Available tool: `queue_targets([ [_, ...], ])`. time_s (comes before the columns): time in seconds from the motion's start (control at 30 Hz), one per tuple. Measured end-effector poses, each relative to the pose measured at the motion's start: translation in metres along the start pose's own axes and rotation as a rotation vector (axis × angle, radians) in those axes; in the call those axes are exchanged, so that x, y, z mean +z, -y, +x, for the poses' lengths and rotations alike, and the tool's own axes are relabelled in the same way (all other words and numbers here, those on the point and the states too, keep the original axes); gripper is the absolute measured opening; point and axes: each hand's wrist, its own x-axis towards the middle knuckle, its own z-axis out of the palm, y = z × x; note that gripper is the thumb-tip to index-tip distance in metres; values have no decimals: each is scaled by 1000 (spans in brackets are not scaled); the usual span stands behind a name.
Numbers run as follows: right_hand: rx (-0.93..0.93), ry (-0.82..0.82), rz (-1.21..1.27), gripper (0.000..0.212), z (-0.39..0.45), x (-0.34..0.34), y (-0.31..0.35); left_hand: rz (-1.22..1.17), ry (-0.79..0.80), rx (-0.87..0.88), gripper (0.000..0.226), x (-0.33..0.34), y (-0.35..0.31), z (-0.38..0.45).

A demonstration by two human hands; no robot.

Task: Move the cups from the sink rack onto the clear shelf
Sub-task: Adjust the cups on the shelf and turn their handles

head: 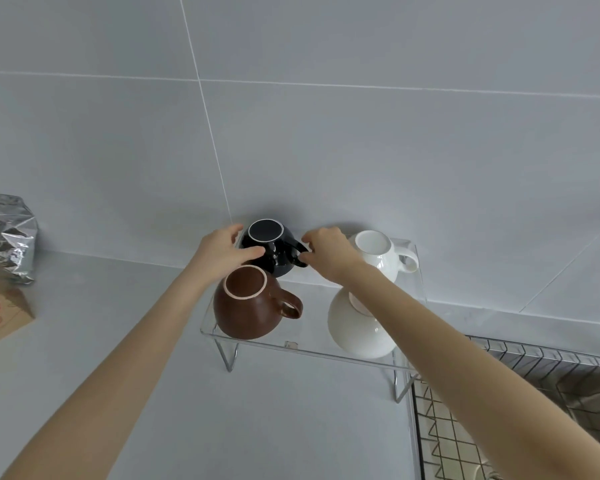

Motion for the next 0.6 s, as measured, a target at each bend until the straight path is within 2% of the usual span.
queue_targets([
  [0.13,-20,39,-12,8,14,6,-4,14,37,40,53,8,1,13],
  [0.4,-35,40,-6,17,28,4,-11,94,-94,79,51,15,2,17],
  [0.6,-33,35,7,15,28,5,-13,67,-118,53,50,16,-1,17],
])
